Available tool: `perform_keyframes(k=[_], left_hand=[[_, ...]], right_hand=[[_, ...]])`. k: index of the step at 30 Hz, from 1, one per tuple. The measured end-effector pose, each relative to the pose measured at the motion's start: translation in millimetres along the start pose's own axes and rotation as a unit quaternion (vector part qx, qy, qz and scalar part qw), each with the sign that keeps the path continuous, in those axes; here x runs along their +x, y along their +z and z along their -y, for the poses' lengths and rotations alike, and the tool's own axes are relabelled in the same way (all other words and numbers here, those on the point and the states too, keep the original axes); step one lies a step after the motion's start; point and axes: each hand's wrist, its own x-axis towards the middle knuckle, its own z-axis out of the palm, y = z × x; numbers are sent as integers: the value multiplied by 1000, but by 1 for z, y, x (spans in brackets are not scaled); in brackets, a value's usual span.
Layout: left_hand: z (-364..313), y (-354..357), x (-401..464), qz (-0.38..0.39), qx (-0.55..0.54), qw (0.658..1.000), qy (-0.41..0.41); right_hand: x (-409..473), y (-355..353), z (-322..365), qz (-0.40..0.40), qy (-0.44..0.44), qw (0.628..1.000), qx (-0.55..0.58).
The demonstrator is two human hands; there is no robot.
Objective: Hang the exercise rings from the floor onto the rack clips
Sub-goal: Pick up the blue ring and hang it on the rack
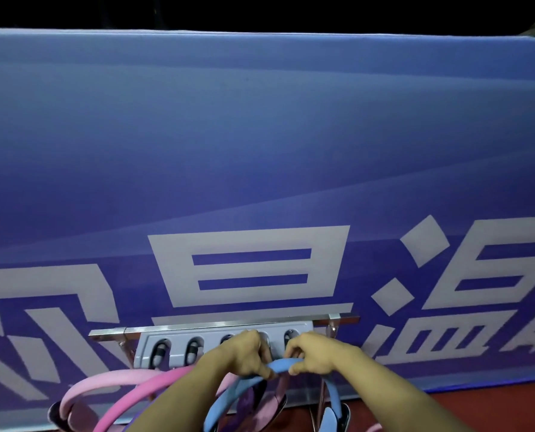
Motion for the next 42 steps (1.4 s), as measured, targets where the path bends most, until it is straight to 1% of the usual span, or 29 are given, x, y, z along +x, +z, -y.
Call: perform_keyframes(k=[6,11,15,17,21,25,30,32,38,42], left_hand=[[3,0,4,31,-39,999,17],[3,1,6,49,-51,997,37],[0,4,7,71,-56,995,50],[-2,5,7,69,-46,995,49],[0,3,11,72,-49,996,31],[-3,4,12,97,-66,993,29],[-4,10,13,114,-33,993,23],[-4,12,14,97,-13,995,19],[0,11,15,24,45,999,-19],[0,15,18,-4,95,995,-41]], right_hand=[[3,-5,1,15,-1,1000,-11],[3,-6,3,35,6,999,-11],[2,-9,0,73,14,997,-23],[0,-8,1,81,19,996,-23],[-2,-11,3,66,18,998,-7],[-2,-13,1,101,25,995,9],[0,-8,0,104,28,994,0],[1,-3,-3,92,28,995,-9],[7,10,-4,6,10,997,-77],[15,21,-2,-35,38,993,-102]])
